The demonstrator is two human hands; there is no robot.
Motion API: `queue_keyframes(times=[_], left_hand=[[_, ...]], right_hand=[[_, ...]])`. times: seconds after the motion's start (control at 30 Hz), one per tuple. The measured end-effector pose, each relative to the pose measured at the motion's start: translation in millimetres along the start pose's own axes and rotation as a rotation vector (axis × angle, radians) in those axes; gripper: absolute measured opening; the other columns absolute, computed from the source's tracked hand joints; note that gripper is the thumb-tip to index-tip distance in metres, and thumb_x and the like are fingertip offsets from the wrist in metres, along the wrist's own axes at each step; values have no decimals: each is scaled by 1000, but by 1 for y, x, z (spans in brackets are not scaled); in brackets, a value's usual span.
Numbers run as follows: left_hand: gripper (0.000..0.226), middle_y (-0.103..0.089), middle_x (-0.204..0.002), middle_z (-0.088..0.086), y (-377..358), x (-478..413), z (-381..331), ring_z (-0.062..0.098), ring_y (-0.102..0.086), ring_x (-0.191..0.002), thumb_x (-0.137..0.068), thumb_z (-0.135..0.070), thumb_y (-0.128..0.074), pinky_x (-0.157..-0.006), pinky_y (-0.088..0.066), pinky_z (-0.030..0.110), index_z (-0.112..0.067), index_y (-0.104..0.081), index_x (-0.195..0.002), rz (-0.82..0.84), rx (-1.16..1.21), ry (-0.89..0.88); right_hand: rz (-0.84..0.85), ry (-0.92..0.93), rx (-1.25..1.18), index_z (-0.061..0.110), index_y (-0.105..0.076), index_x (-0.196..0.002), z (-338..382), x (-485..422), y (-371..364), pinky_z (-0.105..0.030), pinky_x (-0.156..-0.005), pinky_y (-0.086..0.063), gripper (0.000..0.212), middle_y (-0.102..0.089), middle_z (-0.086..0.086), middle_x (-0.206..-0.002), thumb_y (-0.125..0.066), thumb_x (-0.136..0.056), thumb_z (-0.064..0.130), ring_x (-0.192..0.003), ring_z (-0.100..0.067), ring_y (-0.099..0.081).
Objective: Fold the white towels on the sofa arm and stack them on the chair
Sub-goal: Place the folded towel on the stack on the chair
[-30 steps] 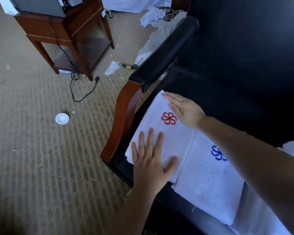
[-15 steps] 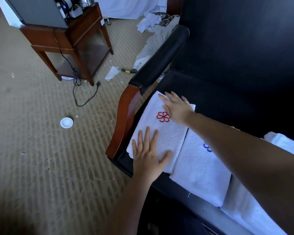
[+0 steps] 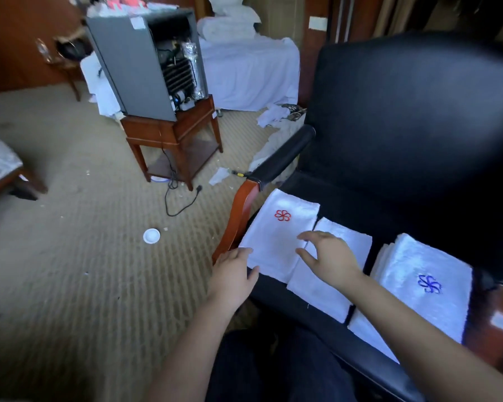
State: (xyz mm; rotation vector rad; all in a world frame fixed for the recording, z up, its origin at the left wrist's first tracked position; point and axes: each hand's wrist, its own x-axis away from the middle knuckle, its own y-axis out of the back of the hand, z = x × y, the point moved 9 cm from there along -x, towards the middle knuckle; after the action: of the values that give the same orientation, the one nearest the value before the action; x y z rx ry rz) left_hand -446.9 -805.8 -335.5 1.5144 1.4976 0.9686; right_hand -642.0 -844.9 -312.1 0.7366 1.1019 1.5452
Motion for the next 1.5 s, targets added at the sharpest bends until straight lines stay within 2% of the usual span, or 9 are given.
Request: queue_keyframes(times=[0.1,0.23,0.57,0.7,0.83,1.0,1.2,1.3,1.5], left_hand=[[42,-50,-140,-8,34,46,2,14,-47,-125,-98,-35,-49,-95,-42,25,-21,-48,-138,-75,12,15],[38,-49,-138,-12,63,111,5,13,-44,-126,-98,-37,-48,-98,-37,25,-23,-53,-133,-163,-61,13],[35,-61,-127,-2,117,236,47,21,-53,-119,-95,-30,-58,-98,-40,35,-16,-60,-127,-364,-35,158],[33,-64,-122,0,130,275,65,25,-56,-114,-92,-25,-63,-97,-44,42,-14,-62,-123,-415,-49,208],[32,-65,-119,1,158,306,82,26,-58,-110,-91,-24,-63,-93,-46,46,-14,-63,-120,-522,-89,268],[49,-67,-111,4,190,358,114,27,-61,-102,-87,-45,-41,-86,-52,46,-13,-65,-115,-642,-134,387],[52,-67,-108,2,218,444,152,26,-61,-101,-86,-47,-36,-82,-52,42,-15,-66,-114,-760,-193,611],[43,-67,-110,-1,228,488,165,23,-62,-102,-89,-42,-44,-82,-52,38,-17,-66,-115,-817,-220,720],[28,-66,-118,1,235,571,182,25,-60,-109,-91,-24,-63,-87,-51,42,-14,-64,-117,-896,-265,907]], right_hand=[[-109,-39,-142,24,-62,-124,21,47,16,-31,-90,-46,32,-65,6,-120,-57,-95,36,-111,-15,-59],[-164,-86,-329,24,-63,-119,45,95,21,-23,-81,-42,27,-64,11,-119,-59,-94,33,-103,-9,-60],[-232,120,-323,16,-65,-119,126,167,28,-33,-89,-47,31,-68,2,-115,-63,-91,30,-108,-19,-60],[-171,233,-336,16,-66,-120,161,181,21,-23,-85,-39,31,-69,1,-114,-65,-90,26,-109,-18,-60],[-90,365,-384,18,-65,-121,213,177,9,-30,-88,-46,31,-68,2,-112,-63,-91,27,-105,-16,-60],[1,554,-398,21,-64,-121,288,182,-11,-28,-87,-46,30,-67,7,-115,-62,-92,30,-107,-13,-59],[157,766,-436,29,-63,-121,383,206,-37,-15,-70,-35,28,-62,15,-115,-61,-92,31,-88,-6,-55],[193,865,-488,25,-67,-115,429,224,-46,-22,-81,-42,26,-66,11,-111,-67,-89,25,-100,-13,-61],[268,1087,-518,19,-69,-111,501,270,-73,-23,-83,-45,27,-69,8,-108,-72,-84,17,-99,-17,-65]])
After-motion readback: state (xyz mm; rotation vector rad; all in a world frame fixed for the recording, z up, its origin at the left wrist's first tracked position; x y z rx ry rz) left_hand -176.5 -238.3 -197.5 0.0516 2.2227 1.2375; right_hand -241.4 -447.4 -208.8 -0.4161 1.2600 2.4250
